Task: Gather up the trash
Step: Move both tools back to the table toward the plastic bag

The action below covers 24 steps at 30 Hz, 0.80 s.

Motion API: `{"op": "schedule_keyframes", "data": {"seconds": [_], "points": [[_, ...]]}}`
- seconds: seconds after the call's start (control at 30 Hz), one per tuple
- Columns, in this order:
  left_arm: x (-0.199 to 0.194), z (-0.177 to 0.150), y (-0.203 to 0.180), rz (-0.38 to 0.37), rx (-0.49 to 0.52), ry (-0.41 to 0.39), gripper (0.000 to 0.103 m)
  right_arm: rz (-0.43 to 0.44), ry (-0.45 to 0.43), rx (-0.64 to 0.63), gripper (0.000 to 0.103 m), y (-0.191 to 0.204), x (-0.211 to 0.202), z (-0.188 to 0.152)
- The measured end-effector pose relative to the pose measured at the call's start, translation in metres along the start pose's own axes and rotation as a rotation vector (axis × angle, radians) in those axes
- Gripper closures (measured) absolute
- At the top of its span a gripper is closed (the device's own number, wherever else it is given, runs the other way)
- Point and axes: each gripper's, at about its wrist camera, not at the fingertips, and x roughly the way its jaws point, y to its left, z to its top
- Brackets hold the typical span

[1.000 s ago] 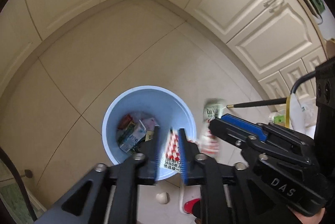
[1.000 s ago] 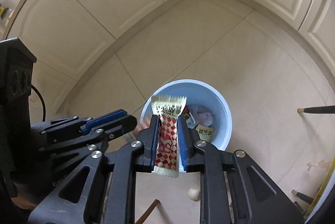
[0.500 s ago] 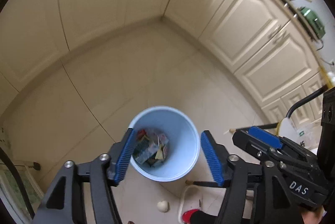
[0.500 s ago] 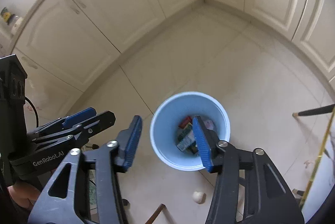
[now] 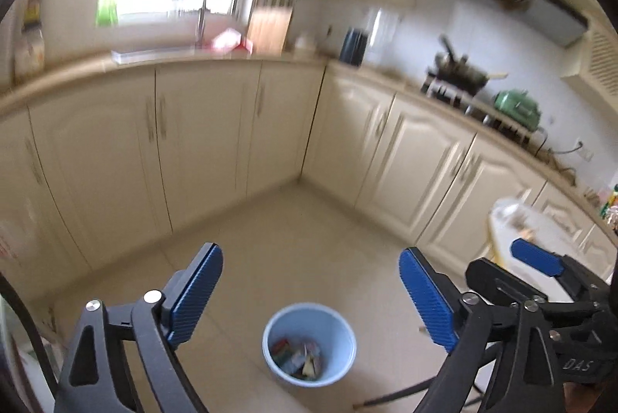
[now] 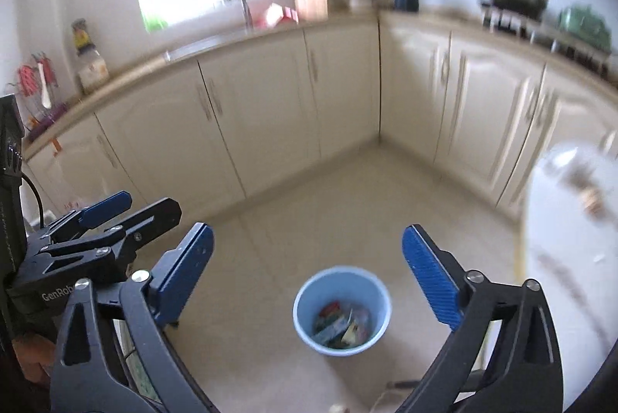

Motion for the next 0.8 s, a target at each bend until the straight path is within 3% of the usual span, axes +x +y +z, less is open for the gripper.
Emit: {"op": "schedule_keyframes", "data": {"seconds": [0.2,0.33,0.47,0.63,0.67,0.8], "points": [[-0.096,-0.021,-0.057,-0.006,0.069,-0.186,0.009,-0.082,-0.206,-0.065,0.0,0.023,-0.102,0.013],[-0.15,-0.05,-0.095,0.002,0.131,-0.32,0.008,-0.139,-0.301,-0.085,0.0,0.029,-0.156,0.014],[-0.187,-0.087,-0.128,-0.015,0.165,-0.405,0.005,-0.195,-0.402,-0.078,0.0,0.034,-0.211,0.008],[-0.208,-0.139,-0.154,-0.02,0.215,-0.479,0.001,-0.235,-0.492,-0.053,0.0,0.025,-0.261,0.0],[-0.189,-0.161,-0.159,-0.026,0.221,-0.488,0.001,-0.242,-0.509,-0.044,0.0,0.022,-0.269,-0.002],[-0.196,-0.203,-0.177,-0.039,0.24,-0.504,0.001,-0.272,-0.545,-0.022,0.0,0.006,-0.295,-0.008]]}}
